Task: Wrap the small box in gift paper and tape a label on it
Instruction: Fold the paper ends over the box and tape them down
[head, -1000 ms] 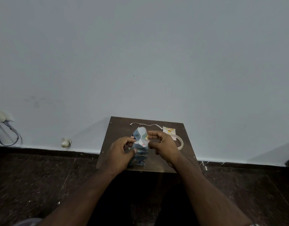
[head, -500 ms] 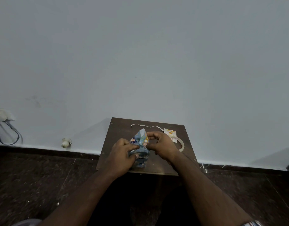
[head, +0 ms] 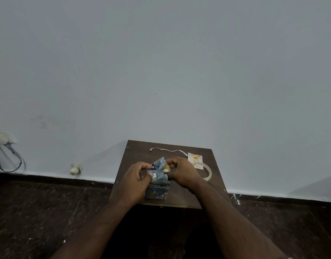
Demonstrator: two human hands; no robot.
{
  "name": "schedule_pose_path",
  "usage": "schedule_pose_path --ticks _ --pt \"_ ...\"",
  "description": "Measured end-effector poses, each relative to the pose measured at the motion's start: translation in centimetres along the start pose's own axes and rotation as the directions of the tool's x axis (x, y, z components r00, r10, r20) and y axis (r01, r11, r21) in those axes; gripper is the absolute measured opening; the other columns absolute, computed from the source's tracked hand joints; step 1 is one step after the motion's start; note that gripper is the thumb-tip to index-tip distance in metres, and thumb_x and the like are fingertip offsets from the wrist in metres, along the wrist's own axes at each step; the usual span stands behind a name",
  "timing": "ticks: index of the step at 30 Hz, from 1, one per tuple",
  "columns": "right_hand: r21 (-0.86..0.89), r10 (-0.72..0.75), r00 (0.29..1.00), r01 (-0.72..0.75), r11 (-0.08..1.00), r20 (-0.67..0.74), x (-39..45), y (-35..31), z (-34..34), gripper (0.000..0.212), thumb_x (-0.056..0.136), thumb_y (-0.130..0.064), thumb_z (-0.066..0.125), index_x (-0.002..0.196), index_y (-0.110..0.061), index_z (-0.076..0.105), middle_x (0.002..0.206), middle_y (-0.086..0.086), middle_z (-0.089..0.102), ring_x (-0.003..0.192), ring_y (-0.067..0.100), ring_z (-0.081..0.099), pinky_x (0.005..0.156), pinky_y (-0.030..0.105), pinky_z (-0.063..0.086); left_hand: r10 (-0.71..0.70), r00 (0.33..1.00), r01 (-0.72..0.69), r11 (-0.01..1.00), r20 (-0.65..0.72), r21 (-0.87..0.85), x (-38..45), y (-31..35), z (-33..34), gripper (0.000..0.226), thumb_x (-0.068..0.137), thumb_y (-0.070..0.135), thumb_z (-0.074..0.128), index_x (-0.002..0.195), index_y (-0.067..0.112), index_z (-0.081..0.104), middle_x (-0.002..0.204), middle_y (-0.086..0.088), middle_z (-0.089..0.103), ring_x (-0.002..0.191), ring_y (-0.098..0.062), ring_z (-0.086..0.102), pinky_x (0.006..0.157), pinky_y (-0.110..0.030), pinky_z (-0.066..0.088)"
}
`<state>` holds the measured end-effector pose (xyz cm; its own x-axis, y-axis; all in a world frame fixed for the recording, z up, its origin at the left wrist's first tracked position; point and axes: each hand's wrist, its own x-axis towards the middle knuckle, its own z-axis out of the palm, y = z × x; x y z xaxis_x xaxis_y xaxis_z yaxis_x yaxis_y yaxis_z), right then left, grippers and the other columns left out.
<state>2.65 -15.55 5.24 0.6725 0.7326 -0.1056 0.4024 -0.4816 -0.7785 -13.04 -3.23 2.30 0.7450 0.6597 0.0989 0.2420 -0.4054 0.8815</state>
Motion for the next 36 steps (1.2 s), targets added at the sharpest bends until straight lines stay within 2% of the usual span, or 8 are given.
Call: schedule_pose_path --ticks 3,7,10,14,21,25,31,36 --pt "-0.033 -0.007 1.0 0.007 0.999 0.004 0.1 -0.3 0.0 0.036 0.067 -0.02 0.084 0.102 -0.027 0.076 0.088 -0.008 0.076 0.084 0.008 0.071 0.08 0.038 0.06 -0.018 1.0 0.017 0.998 -0.014 -0.06 0.6 0.1 0.3 0.032 0.086 0.028 0.076 0.114 0.036 0.063 0.116 0.014 0.06 0.098 0.002 0.059 0.08 -0.02 0.049" --pt "-0.081 -0.025 1.0 0.026 0.996 0.01 0.4 -0.4 -0.1 0.038 0.066 -0.03 0.082 0.103 -0.03 0.075 0.088 -0.01 0.076 0.084 0.005 0.07 0.079 0.037 0.06 -0.021 0.998 0.024 0.998 0.06 -0.051 2.0 0.5 0.2 0.037 0.076 0.047 0.074 0.112 0.037 0.071 0.109 0.015 0.069 0.096 -0.001 0.066 0.085 -0.029 0.055" --pt "-0.095 -0.035 0.999 0.035 0.995 0.0 0.4 -0.3 -0.2 0.037 0.068 -0.03 0.083 0.104 -0.029 0.075 0.091 -0.01 0.075 0.085 0.004 0.069 0.078 0.034 0.059 -0.015 0.994 0.024 0.996 0.112 -0.084 2.9 1.3 0.3 0.019 0.082 0.034 0.078 0.101 0.038 0.074 0.098 0.017 0.075 0.085 0.001 0.069 0.08 -0.028 0.055" --pt "-0.095 -0.044 0.999 0.043 0.995 -0.01 0.3 -0.1 -0.3 0.038 0.07 -0.026 0.082 0.107 -0.028 0.074 0.097 -0.011 0.073 0.089 0.003 0.066 0.08 0.031 0.057 -0.021 0.986 0.033 0.997 0.163 -0.069 3.5 1.3 0.3 0.03 0.07 0.042 0.073 0.099 0.037 0.075 0.095 0.02 0.075 0.084 -0.001 0.07 0.083 -0.034 0.058" --pt "0.21 -0.071 0.989 0.097 0.973 -0.129 -2.3 -0.1 -1.0 0.032 0.085 -0.003 0.066 0.101 -0.03 0.071 0.084 -0.004 0.073 0.064 -0.002 0.06 0.064 0.019 0.048 -0.045 0.984 0.056 0.996 0.173 -0.063 3.8 0.4 0.4 0.037 0.073 0.034 0.078 0.109 0.03 0.075 0.101 0.015 0.075 0.091 -0.004 0.07 0.088 -0.037 0.058" --pt "0.256 -0.138 0.99 0.133 0.957 0.0 -3.9 0.5 0.0 0.045 0.078 -0.001 0.07 0.11 -0.032 0.07 0.099 -0.006 0.075 0.076 0.003 0.064 0.072 0.024 0.054 -0.045 0.987 0.056 0.996 0.157 -0.066 3.9 0.2 0.7 0.03 0.08 0.019 0.079 0.107 0.03 0.074 0.099 0.014 0.075 0.087 -0.003 0.069 0.084 -0.029 0.056" --pt "0.159 -0.172 0.983 0.18 0.971 -0.059 -4.5 0.5 1.0 0.036 0.083 -0.014 0.077 0.1 -0.044 0.069 0.096 -0.012 0.075 0.085 0.007 0.071 0.078 0.028 0.059 -0.061 0.989 0.069 0.996 0.131 -0.06 3.5 0.6 0.6 0.034 0.081 0.02 0.081 0.111 0.031 0.068 0.101 0.018 0.069 0.083 0.01 0.063 0.077 -0.017 0.05" --pt "0.228 -0.107 0.987 0.132 0.965 -0.119 -4.2 0.3 1.4 0.026 0.08 -0.012 0.081 0.094 -0.033 0.073 0.085 -0.004 0.077 0.077 0.01 0.073 0.073 0.03 0.059 -0.032 0.995 0.023 0.995 -0.093 -0.095 1.9 1.1 0.4 0.02 0.082 0.02 0.079 0.088 0.029 0.062 0.094 0.002 0.064 0.08 -0.007 0.061 0.072 -0.023 0.048"
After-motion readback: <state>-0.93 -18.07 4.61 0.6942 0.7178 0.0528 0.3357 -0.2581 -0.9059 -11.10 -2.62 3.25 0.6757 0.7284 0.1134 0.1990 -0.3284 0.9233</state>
